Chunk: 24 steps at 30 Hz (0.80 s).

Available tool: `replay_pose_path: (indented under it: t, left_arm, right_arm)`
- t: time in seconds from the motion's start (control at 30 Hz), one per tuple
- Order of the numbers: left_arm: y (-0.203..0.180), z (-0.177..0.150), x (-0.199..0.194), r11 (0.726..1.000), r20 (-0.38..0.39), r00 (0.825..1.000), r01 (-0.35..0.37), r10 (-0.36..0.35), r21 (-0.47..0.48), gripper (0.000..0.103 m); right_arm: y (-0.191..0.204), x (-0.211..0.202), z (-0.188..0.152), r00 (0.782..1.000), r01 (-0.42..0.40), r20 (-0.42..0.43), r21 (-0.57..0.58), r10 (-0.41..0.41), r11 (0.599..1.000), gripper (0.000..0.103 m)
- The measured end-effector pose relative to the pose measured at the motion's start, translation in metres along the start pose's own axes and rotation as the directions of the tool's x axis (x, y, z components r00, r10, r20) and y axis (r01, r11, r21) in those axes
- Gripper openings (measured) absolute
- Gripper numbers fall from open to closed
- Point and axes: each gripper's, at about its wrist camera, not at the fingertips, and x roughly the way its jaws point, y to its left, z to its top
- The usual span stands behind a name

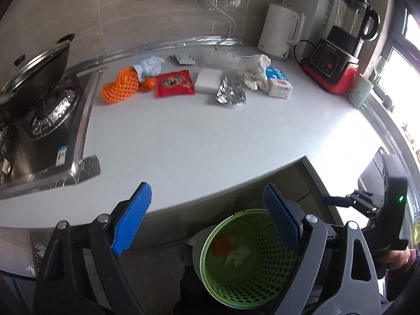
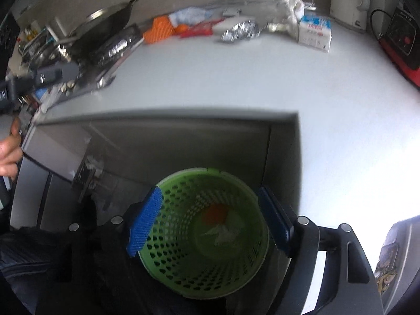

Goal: Collect trash
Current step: 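Carry tissue and orange net to the green bin and release both, then move both tools back over the counter toward the remaining trash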

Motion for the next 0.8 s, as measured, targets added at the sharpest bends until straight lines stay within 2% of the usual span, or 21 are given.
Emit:
replay_pose_path:
  t: [0.33, 0.63, 0.7, 0.8]
  left_arm:
    - [0.016, 0.026, 0.011, 1.000, 0.035, 0.999, -0.009, 0.009, -0.007, 0.084]
    - [0.035, 0.061, 0.024, 0.999, 0.077, 0.997, -0.027, 0.030, -0.042, 0.086]
    - [0.039, 0.069, 0.026, 0.998, 0.093, 0.995, -0.043, 0.047, -0.047, 0.092]
    - [0.050, 0.084, 0.032, 0.997, 0.104, 0.993, -0.056, 0.062, -0.054, 0.092]
  right_arm:
    - [-0.006, -0.014, 0.046, 0.996, 0.035, 0.084, 0.008, -0.036, 0.999, 0.077]
    - [-0.003, -0.033, 0.093, 0.974, 0.096, 0.206, 0.015, -0.097, 0.995, 0.095]
    - [-0.003, -0.034, 0.105, 0.969, 0.107, 0.224, 0.016, -0.108, 0.994, 0.096]
    - [-0.002, -0.035, 0.126, 0.962, 0.118, 0.246, 0.017, -0.118, 0.993, 0.096]
